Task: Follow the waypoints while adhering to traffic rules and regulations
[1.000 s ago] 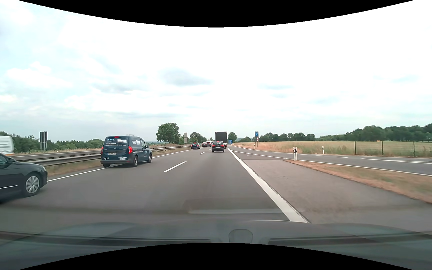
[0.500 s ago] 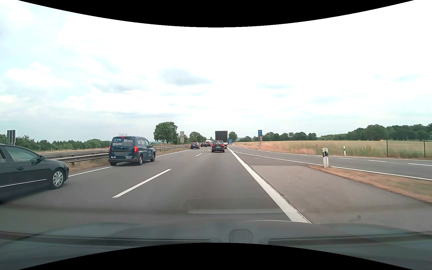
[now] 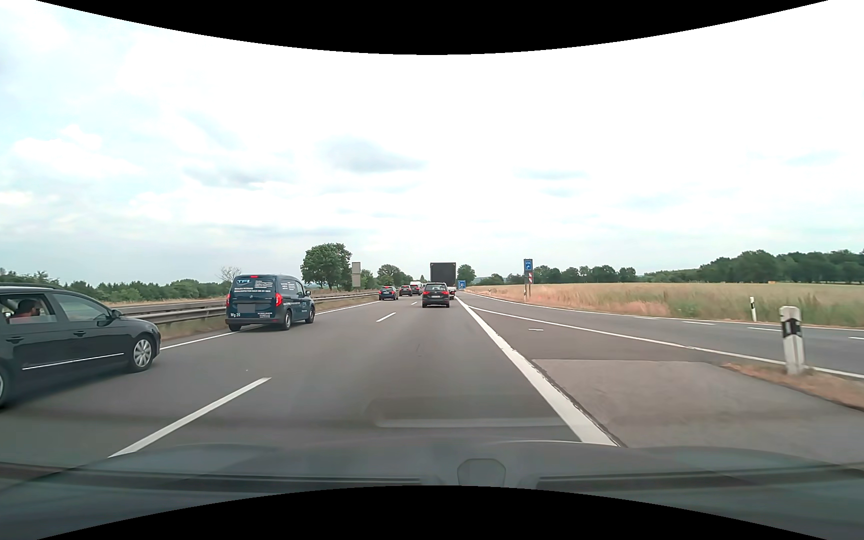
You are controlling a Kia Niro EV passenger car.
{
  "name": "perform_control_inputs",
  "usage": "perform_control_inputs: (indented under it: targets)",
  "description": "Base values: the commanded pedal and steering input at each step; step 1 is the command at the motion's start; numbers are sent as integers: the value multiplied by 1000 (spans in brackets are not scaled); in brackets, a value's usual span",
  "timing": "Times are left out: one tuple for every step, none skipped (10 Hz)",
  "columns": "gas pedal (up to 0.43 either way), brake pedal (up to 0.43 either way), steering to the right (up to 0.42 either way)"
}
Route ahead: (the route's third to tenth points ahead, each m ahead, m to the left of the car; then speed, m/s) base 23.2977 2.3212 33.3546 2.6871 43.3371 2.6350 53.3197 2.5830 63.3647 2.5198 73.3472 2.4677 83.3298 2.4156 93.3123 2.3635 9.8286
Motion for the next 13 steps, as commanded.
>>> perform_control_inputs:
  targets:
    - [67,0,-3]
    - [67,0,-3]
    - [67,0,-3]
    - [67,0,-3]
    - [67,0,-3]
    - [67,0,-3]
    - [67,0,-3]
    - [67,0,-3]
    - [67,0,-3]
    - [59,0,-3]
    - [0,0,-3]
    - [0,0,-3]
    - [0,0,-3]
